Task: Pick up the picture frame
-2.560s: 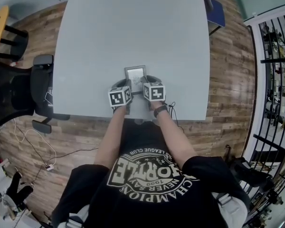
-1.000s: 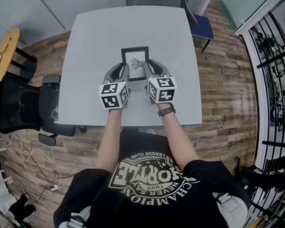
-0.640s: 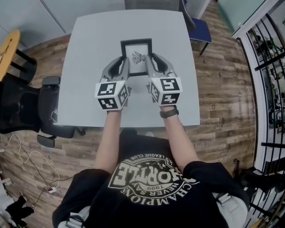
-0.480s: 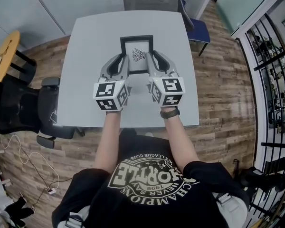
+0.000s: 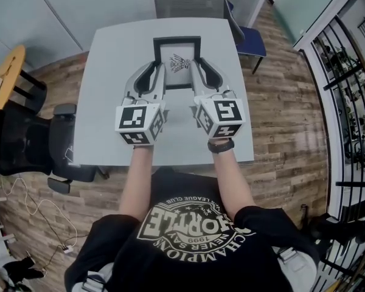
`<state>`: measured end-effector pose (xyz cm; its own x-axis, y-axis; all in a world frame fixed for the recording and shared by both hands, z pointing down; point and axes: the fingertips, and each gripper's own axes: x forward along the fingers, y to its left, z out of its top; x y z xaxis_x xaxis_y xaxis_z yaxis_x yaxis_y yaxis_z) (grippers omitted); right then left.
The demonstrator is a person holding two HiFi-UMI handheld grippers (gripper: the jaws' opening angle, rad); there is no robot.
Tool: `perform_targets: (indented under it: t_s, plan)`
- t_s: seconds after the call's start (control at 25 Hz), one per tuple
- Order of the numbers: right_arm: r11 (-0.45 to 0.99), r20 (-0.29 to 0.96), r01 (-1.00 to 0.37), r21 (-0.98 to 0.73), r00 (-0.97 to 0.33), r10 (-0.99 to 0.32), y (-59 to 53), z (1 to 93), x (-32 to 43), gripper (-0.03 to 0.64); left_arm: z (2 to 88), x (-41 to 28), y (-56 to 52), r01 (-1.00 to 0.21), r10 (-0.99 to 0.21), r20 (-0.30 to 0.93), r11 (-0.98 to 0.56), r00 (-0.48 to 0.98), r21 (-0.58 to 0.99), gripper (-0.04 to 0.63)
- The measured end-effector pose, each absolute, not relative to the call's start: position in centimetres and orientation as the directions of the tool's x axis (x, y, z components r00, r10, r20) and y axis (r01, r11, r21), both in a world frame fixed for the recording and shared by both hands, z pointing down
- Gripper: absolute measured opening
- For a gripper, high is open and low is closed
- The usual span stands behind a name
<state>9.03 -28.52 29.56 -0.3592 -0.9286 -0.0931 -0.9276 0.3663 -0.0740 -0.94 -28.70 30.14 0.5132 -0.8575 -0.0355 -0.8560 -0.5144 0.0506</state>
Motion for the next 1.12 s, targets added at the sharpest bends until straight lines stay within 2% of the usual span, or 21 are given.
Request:
perform_targets:
  t_s: [0.68,1.12]
  plan:
    - [0.336,-0.07,-0.941,-0.036,-0.333,-0.941,-29.3,30.7,8.3,0.071,31.8,-1.6,-29.9,-0.846,-0.849,-0.014,-0.527,0.528,0.082,0.074]
    - [0.289,-0.003,-0.956,-0.054,-0.29,-0.957,-34.7,34.6,7.7,0.071,35.9,-2.1,-35.7,-0.824,-0.825,0.06,-0.551,0.562,0.134,0.074]
